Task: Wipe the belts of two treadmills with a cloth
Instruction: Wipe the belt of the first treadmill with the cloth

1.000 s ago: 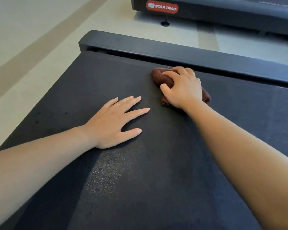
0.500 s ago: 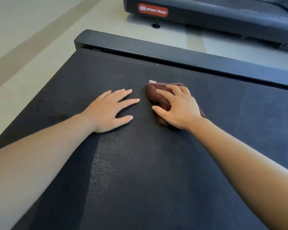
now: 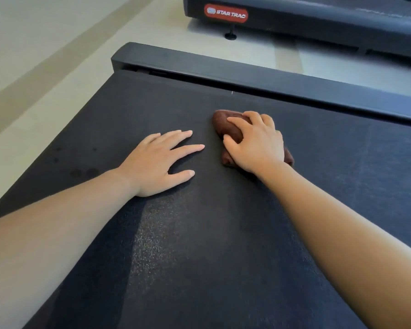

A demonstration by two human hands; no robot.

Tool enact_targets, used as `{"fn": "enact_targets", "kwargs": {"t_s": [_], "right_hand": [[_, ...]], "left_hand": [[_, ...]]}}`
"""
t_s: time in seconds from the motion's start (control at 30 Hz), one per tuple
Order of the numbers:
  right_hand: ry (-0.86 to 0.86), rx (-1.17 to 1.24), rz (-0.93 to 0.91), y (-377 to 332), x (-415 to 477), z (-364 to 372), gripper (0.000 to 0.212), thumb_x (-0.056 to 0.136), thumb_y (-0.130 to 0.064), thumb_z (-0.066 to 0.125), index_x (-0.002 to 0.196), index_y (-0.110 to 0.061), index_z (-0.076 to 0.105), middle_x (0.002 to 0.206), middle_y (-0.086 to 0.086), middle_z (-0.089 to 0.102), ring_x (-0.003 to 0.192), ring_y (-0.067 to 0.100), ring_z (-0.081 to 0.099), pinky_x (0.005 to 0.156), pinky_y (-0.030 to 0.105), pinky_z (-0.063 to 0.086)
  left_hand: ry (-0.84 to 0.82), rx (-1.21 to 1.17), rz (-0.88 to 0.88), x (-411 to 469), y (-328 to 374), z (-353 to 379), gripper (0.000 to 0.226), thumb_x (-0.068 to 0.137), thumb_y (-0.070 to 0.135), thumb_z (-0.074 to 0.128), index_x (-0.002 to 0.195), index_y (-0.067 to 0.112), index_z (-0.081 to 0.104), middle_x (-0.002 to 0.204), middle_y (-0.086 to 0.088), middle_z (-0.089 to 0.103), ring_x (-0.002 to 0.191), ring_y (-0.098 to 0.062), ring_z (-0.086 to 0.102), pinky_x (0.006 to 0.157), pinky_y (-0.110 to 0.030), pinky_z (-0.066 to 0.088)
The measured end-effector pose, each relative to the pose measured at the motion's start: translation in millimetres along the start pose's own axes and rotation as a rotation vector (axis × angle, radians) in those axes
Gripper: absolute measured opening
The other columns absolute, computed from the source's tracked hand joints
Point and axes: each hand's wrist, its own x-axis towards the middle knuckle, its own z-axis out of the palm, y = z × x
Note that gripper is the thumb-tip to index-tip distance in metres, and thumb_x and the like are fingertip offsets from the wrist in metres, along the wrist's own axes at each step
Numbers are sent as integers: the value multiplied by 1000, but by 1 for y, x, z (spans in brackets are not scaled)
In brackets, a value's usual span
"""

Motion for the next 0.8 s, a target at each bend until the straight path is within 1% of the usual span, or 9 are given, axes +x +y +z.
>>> {"fn": "enact_targets", "kwargs": {"t_s": [0.17, 0.3, 0.47, 0.57, 0.67, 0.73, 0.8], "right_hand": [[-9, 5, 41, 1, 82, 18, 53, 82, -57, 37, 129, -37, 50, 138, 0, 44, 125, 29, 34, 93, 48, 36], [-11, -6, 47, 2, 99, 20, 50, 84, -55, 39, 128, -37, 51, 135, 1, 45, 124, 30, 35, 91, 47, 36], [-40, 2, -7, -3, 40, 3, 49, 85, -55, 40, 127, -33, 51, 132, 2, 45, 123, 30, 34, 87, 46, 38], [-12, 16, -63, 0, -13, -6, 49, 84, -58, 38, 127, -36, 50, 132, -2, 46, 123, 28, 34, 87, 47, 39], [20, 32, -53, 13, -54, -17, 51, 83, -59, 35, 126, -37, 52, 131, -4, 46, 123, 27, 34, 85, 46, 40], [42, 35, -37, 21, -73, -20, 52, 82, -61, 34, 125, -37, 53, 132, -4, 47, 122, 27, 35, 84, 46, 40], [52, 44, -43, 25, -81, -20, 52, 82, -61, 34, 124, -37, 53, 132, -5, 47, 122, 27, 35, 83, 46, 40]], "left_hand": [[27, -45, 8, 2, -6, 4, 61, 82, 68, 26, 140, 51, 23, 155, 13, 17, 143, -9, 13, 114, -37, 12], [25, -69, 11, 3, -8, 5, 60, 81, 68, 28, 139, 53, 22, 154, 15, 16, 142, -6, 11, 113, -37, 10], [3, -42, 9, 3, -4, -1, 62, 81, 69, 25, 140, 51, 24, 154, 12, 19, 142, -9, 14, 113, -39, 14], [-2, -3, 16, 1, -2, -3, 63, 83, 66, 25, 142, 45, 26, 155, 7, 20, 142, -15, 18, 113, -40, 17], [-17, 19, 4, -2, 5, -6, 66, 83, 65, 22, 144, 39, 29, 155, 2, 22, 142, -19, 21, 114, -41, 21], [-8, 13, -56, -9, 12, -7, 60, 89, 60, 30, 144, 35, 30, 155, 0, 23, 142, -20, 21, 113, -42, 22], [-22, 12, -134, -18, 20, -5, 57, 93, 52, 36, 146, 34, 26, 157, 0, 18, 144, -20, 16, 114, -42, 18]]}}
